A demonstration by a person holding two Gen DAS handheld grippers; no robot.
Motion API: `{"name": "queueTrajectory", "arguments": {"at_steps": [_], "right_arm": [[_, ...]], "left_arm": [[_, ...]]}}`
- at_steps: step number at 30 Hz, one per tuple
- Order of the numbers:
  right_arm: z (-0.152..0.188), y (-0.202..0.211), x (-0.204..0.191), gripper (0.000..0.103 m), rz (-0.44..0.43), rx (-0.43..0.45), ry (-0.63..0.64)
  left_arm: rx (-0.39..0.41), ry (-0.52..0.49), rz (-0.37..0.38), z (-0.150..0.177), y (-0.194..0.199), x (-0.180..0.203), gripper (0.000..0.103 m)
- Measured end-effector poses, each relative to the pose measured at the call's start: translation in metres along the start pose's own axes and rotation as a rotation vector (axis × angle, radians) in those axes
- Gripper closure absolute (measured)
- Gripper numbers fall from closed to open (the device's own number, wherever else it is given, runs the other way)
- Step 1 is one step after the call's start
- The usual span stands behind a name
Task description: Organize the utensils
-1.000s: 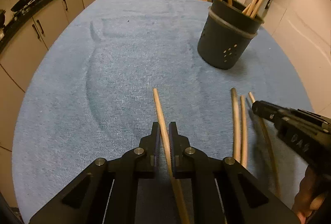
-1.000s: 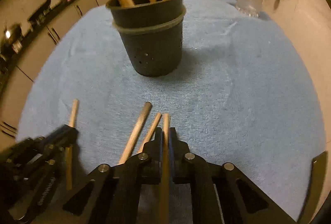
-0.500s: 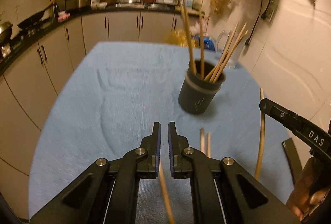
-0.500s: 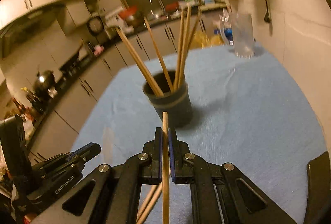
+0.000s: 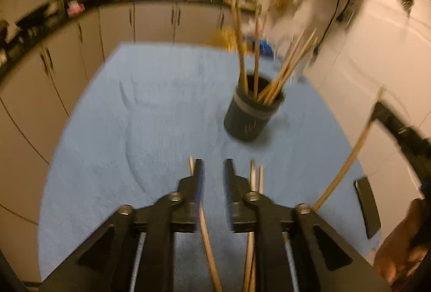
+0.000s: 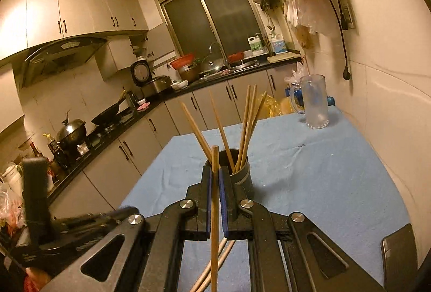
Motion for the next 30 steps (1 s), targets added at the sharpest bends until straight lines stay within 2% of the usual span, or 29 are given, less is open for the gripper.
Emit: {"name": "queueTrajectory", "arguments": {"at_steps": [5,8,12,14,16,18,21,27,30], "right_arm": [[-0.004,0.005,0.005,0.097,0.000,0.009,-0.015],[-0.004,0.008,0.007,0.097,-0.005,0.017,-0.019],[-0.006,0.011,0.010,0.097,-0.007,0.025,-0.025],[-0.007,0.012,0.012,0.097,-0.011,0.028,-0.030],[-0.009,0.014,0.013,0.097,-0.012,0.034,-0.032],[-0.011,0.015,0.014,0.097,-0.011,0.040,-0.034],[-0.012,0.018,0.015,0.097,-0.011,0.045,-0.035],[-0.014,0.023,0.016,0.097,-0.007,0.056,-0.040],[-0.016,0.026,0.016,0.097,-0.006,0.062,-0.043]], "left_arm": [[-0.169,0.077,-0.047,0.003,-0.062,-0.024,0.075],[-0.222,0.099,-0.071,0.005,-0.085,-0.032,0.075],[-0.259,0.068,-0.118,0.002,-0.102,-0.027,0.076],[-0.251,0.041,-0.152,-0.002,-0.105,-0.020,0.079],[-0.237,0.027,-0.205,-0.004,-0.107,-0.018,0.096],[-0.233,0.024,-0.202,-0.004,-0.106,-0.017,0.097],[-0.209,0.028,-0.159,-0.002,-0.098,-0.014,0.097],[-0.074,0.016,-0.089,-0.005,-0.050,0.001,0.097],[-0.026,0.018,-0.080,-0.009,-0.030,0.004,0.097]]}}
Point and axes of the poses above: each gripper's, at about its wrist camera, not at the fingertips, and y roughly against the way its jaws point, x to its right, z to its underside, the point moved 9 cm from there along -y, roughly the way its jaws point, and after that the axes turned 14 degrees about -x, right-handed, at the moved point
